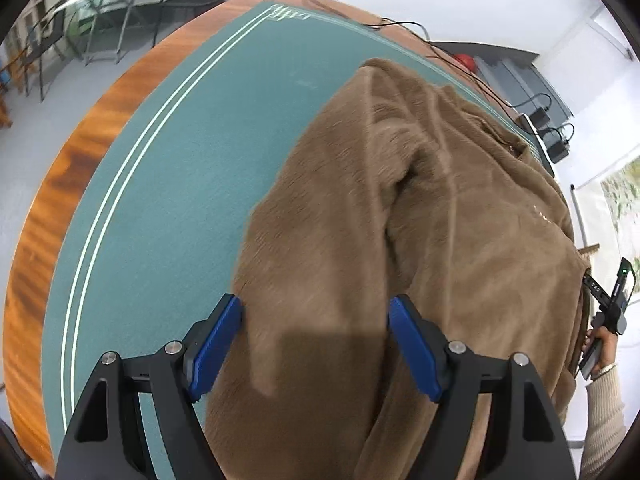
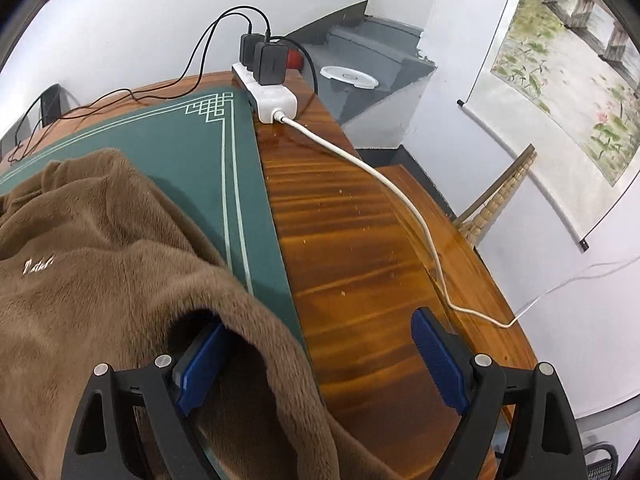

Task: Fold clothes
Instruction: 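Lower the sweater onto the table and open both grippers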

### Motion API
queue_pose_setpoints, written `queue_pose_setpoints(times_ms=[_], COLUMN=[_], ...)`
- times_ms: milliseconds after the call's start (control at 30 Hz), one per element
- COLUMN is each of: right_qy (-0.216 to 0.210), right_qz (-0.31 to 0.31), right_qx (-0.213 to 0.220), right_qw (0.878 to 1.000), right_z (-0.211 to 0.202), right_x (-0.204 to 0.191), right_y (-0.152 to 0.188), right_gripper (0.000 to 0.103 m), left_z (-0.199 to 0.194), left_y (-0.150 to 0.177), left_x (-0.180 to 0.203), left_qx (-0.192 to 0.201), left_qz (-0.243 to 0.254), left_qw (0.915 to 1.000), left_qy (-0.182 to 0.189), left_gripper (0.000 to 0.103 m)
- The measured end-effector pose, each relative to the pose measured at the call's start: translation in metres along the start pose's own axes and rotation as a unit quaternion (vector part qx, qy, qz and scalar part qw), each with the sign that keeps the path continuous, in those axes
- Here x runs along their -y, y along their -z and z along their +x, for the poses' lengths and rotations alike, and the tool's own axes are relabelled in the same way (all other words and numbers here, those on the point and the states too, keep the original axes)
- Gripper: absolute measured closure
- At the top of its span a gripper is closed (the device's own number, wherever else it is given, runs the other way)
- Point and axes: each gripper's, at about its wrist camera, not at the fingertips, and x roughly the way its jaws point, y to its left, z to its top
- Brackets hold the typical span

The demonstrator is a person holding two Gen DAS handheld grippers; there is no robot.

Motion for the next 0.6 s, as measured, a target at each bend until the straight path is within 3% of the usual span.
queue_pose_setpoints(times_ms=[167, 267, 367, 600], right_qy=[-0.006, -0.01, -0.013, -0.003], right_qz=[0.0, -0.003, -0.009, -0.011], right_qx=[-0.004, -0.007, -0.011, -0.015], right_qw=[1.0, 1.0, 1.0, 1.0], right_z=[-0.004, -0.006, -0.008, -0.013], right_x=[-0.001, -0.003, -0.006, -0.007], right_y=[0.011, 0.019, 0.026, 0.035], right_gripper=[0.013, 0.013, 0.013, 0.013], left_z=[0.019, 0.039, 0.04, 0.01], left_y=[-0.024, -0.049, -0.063, -0.112], left_x=[0.007, 0.008, -0.012, -0.065], left_qx=[-0.006, -0.004, 0.008, 0.062], left_qz=[0.022, 0.016, -0.016, -0.021], left_qw=[0.9997, 0.9988, 0.9981, 0.9814], left_qy=[-0.002, -0.046, -0.06, -0.181], left_gripper=[0.023, 0.023, 0.023, 0.023])
